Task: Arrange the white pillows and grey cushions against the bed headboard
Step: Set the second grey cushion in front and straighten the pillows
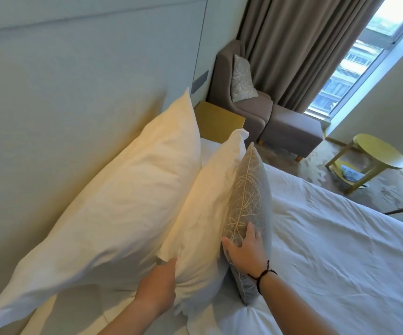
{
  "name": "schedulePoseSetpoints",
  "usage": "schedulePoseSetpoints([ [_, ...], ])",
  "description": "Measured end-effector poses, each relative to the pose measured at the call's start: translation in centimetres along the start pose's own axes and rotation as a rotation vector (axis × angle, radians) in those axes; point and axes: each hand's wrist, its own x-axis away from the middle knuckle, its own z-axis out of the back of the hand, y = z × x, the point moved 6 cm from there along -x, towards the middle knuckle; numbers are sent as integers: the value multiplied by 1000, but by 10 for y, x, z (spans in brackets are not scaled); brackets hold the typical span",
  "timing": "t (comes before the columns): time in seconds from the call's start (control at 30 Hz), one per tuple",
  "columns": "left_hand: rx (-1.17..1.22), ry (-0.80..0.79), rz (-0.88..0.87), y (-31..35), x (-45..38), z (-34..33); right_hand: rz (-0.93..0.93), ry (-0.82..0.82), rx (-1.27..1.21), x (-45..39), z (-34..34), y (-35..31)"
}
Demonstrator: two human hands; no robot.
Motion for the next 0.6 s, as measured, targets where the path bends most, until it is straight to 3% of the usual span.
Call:
schedulePoseSetpoints([
  [0.23,26,42,46,-15,29,11,403,42,208,26,4,-34],
  [0.43,10,121,98,-32,73,33,594,-177,81,47,-39,-71],
  [0.6,85,371,183,-65,114,85,657,-298,41,65,-70,-97],
])
